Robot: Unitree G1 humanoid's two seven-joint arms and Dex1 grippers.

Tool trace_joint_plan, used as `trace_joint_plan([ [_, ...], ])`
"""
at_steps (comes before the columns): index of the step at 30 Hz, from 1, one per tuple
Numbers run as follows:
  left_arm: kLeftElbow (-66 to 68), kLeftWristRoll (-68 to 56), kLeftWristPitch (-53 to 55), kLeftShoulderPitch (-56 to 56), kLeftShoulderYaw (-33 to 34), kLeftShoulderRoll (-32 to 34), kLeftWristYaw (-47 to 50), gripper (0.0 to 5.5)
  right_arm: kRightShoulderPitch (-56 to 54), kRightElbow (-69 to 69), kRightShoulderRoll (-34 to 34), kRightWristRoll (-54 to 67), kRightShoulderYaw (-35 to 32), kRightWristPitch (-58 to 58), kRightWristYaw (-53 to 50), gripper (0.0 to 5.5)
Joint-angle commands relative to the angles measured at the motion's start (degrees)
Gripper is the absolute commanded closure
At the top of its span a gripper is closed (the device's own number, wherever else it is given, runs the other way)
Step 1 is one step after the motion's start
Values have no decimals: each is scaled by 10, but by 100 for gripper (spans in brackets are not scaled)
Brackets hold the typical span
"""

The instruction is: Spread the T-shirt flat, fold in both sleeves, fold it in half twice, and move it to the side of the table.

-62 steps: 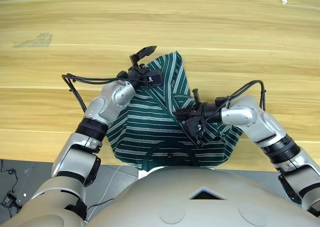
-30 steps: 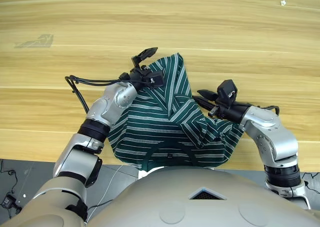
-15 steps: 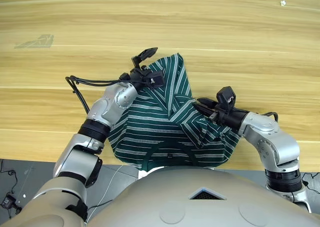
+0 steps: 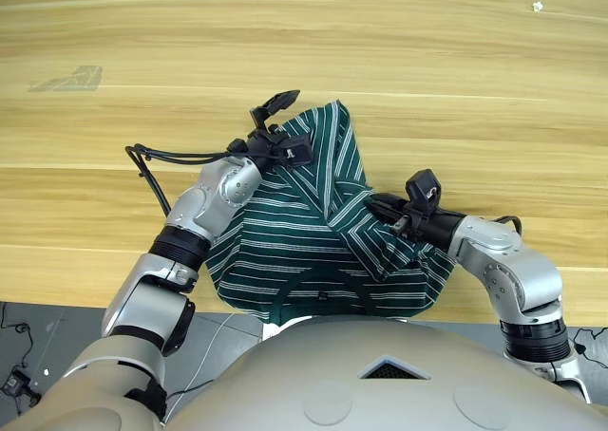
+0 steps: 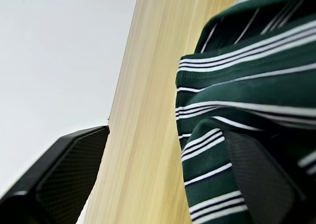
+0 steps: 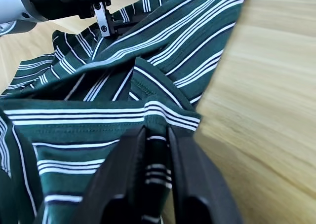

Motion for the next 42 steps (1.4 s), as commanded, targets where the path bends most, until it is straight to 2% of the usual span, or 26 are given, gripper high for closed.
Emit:
trace_joint_plan([
  [1, 23, 16, 9, 15, -15, 1, -13, 120, -1, 5, -10, -7, 8, -5, -2, 541],
  [6, 27, 17, 9, 13, -17, 0, -11, 120, -3, -13, -11, -4, 7, -18, 5, 546],
  [14, 45, 18, 5, 7, -23, -3, -4, 120, -71, -41, -8, 8, -36, -55, 11, 546],
  [20, 63, 16, 5, 0, -17, 3, 6, 120, -143, 22, -21, -9, -102, -99, 5, 546],
  [23, 81, 4, 23, -16, 11, 8, 26, 120, -183, 76, -32, -19, -128, -125, 4, 546],
  [27, 127, -17, 50, -47, 50, 10, 45, 120, -247, 192, -44, -47, -141, -176, 3, 546],
  [33, 193, -37, 65, -74, 67, -10, 56, 120, -362, 411, -36, -106, -111, -265, 17, 546],
  [42, 242, -60, 49, -107, 70, -46, 65, 120, -605, 842, 41, -212, -63, -441, -13, 546],
])
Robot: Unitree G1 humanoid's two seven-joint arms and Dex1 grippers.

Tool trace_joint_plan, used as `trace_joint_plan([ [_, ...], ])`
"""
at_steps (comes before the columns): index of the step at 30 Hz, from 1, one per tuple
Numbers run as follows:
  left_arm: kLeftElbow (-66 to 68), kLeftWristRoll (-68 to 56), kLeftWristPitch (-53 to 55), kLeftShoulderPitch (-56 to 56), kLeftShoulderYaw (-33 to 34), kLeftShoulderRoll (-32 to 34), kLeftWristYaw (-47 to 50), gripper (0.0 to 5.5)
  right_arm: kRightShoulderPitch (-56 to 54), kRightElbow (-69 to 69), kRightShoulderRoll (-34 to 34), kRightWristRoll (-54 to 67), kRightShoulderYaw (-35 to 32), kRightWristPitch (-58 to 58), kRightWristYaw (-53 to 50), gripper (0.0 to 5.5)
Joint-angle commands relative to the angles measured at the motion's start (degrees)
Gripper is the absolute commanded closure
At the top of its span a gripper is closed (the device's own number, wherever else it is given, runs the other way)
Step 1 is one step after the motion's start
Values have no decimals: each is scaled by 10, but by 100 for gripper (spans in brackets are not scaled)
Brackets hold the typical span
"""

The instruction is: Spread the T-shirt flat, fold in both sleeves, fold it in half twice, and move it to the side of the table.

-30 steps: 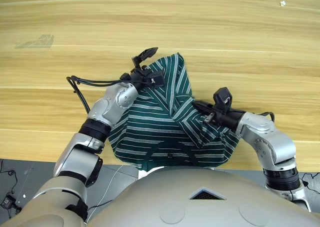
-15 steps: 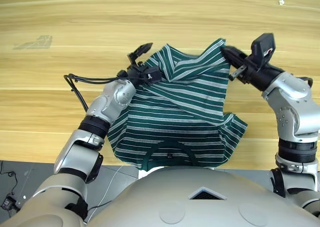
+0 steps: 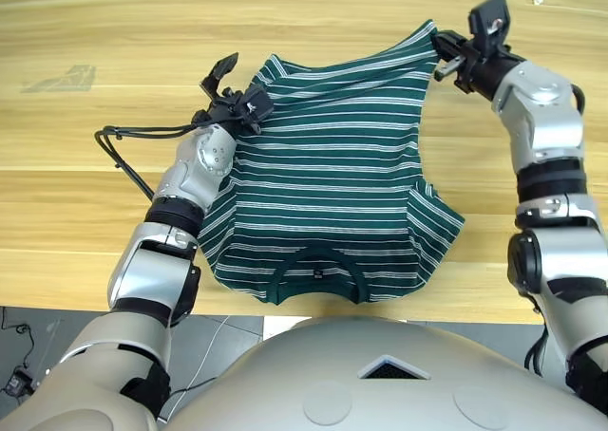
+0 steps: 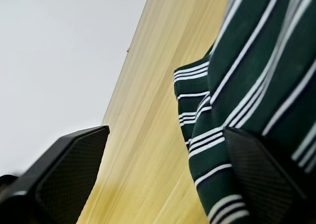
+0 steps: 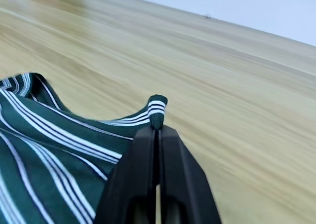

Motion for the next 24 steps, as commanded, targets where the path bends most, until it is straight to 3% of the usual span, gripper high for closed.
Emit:
trace_joint_plan([
  [1, 24, -3, 1, 6, -8, -13, -11, 120, -91, 159, 19, -57, 20, -74, -38, 546],
  [2, 24, -4, 0, 6, -8, -14, -11, 120, -105, 186, 20, -62, 17, -85, -45, 546],
  [12, 23, -15, -3, 3, 0, -20, -7, 120, -142, 247, -6, -107, -1, -176, -156, 345],
  [14, 20, -15, -4, 3, 1, -20, -5, 120, -131, 232, -4, -107, -3, -202, -152, 345],
  [18, -34, -31, -8, 2, 30, -8, 11, 120, -17, 74, 21, -67, 18, -218, -13, 345],
  [24, -229, -138, 23, -7, 116, -8, -52, 120, 238, -309, -23, -47, 97, -98, 114, 345],
])
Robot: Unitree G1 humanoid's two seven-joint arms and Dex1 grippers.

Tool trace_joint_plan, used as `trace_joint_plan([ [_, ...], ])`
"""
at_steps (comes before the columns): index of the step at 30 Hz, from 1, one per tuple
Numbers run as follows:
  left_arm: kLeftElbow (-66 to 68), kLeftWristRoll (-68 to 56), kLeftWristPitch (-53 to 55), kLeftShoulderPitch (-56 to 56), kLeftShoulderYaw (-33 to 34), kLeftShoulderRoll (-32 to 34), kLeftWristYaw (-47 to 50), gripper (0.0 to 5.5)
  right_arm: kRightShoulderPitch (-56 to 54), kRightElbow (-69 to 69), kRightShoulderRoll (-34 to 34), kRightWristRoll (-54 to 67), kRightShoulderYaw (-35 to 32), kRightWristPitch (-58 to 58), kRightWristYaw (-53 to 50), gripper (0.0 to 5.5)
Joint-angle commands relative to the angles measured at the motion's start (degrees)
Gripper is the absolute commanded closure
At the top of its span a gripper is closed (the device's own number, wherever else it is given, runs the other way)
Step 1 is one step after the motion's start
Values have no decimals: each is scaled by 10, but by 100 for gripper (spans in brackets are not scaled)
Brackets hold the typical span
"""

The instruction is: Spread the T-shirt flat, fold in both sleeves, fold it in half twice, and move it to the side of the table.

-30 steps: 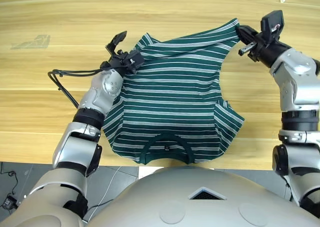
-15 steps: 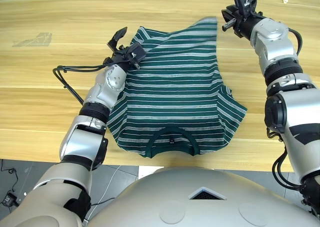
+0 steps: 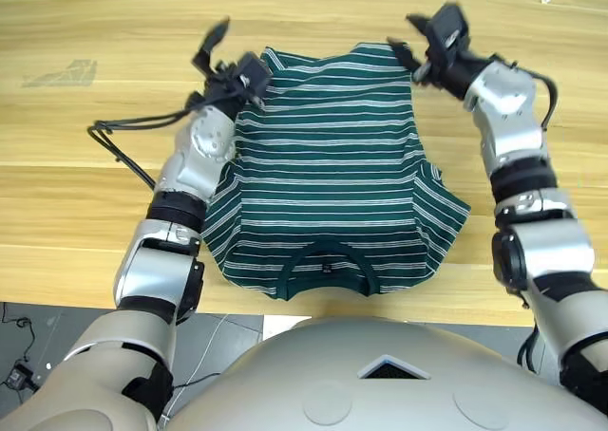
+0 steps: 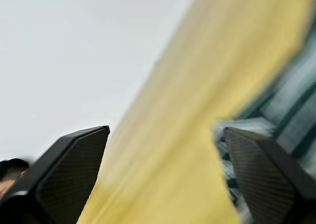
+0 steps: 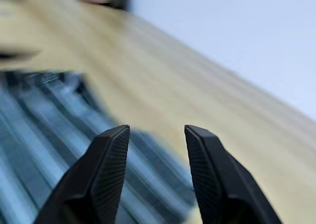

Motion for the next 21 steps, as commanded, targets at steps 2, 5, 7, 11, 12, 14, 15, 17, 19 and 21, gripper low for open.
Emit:
trace_joint_plan([
  [2, -153, -89, 50, -14, 53, 2, -79, 120, 174, -268, -63, 3, 62, 102, 83, 345],
  [5, -123, -79, 67, -37, 57, 12, -83, 120, 228, -331, -86, -21, 91, 121, 98, 345],
  [7, -56, -61, 73, -59, 46, 18, -84, 120, 240, -328, -97, -46, 110, 123, 95, 345],
  [11, 106, -5, 48, -109, -22, 11, -113, 120, 246, -308, -148, -109, 143, 83, 105, 345],
  [12, 146, 10, 42, -130, -38, 9, -115, 120, 248, -313, -168, -123, 151, 72, 115, 345],
  [14, 218, 35, 35, -173, -58, 5, -102, 120, 248, -322, -198, -144, 162, 52, 128, 345],
  [15, 244, 41, 31, -191, -64, 3, -95, 120, 249, -329, -207, -148, 163, 49, 131, 345],
  [17, 285, 49, 21, -218, -72, -8, -88, 120, 262, -361, -233, -147, 163, 46, 145, 345],
  [19, 300, 54, 9, -227, -80, -16, -85, 120, 280, -399, -263, -136, 166, 43, 170, 345],
  [21, 309, 58, -1, -230, -88, -20, -82, 120, 305, -444, -297, -118, 169, 44, 205, 345],
])
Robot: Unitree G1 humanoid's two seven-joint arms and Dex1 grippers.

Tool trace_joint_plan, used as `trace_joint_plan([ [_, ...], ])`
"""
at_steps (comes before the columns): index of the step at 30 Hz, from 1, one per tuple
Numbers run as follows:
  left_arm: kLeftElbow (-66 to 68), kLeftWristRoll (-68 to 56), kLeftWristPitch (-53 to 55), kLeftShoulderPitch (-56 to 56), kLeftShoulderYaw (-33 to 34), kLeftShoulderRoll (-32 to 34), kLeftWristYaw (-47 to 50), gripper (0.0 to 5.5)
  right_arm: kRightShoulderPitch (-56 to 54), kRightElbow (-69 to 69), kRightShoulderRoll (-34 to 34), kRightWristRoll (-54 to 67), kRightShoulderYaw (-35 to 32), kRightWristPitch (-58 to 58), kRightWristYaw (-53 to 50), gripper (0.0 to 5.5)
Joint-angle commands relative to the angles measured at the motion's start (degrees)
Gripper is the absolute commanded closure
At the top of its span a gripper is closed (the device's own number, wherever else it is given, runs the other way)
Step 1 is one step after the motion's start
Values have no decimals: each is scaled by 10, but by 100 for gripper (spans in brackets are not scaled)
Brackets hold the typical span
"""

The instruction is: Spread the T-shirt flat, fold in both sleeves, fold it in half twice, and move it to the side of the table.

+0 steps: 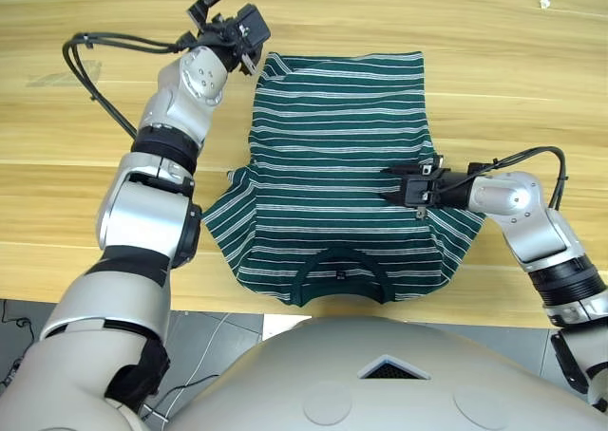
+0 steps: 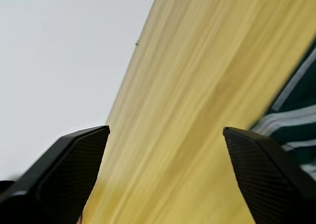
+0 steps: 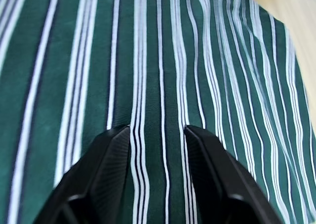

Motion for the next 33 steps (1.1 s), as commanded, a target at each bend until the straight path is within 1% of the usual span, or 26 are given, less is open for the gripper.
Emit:
trace_joint_plan([
  [1, 23, 13, -18, -13, -17, -12, 4, 120, 58, -54, -62, 8, 17, 13, 68, 345],
  [5, 35, 12, -25, -17, -16, -14, 5, 120, 55, -64, -59, 10, 17, 19, 67, 345],
  [7, 29, 6, -43, -9, -17, -16, -17, 120, 51, -59, -52, 6, 20, 18, 65, 345],
  [10, -1, -22, -98, 26, -18, -18, -102, 120, 47, -51, -41, 1, 20, 17, 52, 345],
  [13, -36, -71, -142, 56, -4, -19, -192, 120, 46, -46, -36, -2, 22, 15, 46, 345],
  [15, -46, -90, -146, 61, 5, -22, -216, 120, 45, -43, -35, -4, 24, 13, 44, 345],
  [18, -32, -81, -133, 51, 4, -27, -202, 120, 44, -41, -32, -5, 26, 12, 40, 345],
  [27, 58, 28, -93, 22, -65, -41, -57, 120, 46, -43, -25, -1, 25, 10, 30, 345],
  [33, 91, 56, -82, 5, -86, -40, -21, 120, 49, -40, -21, 0, 26, 11, 25, 345],
])
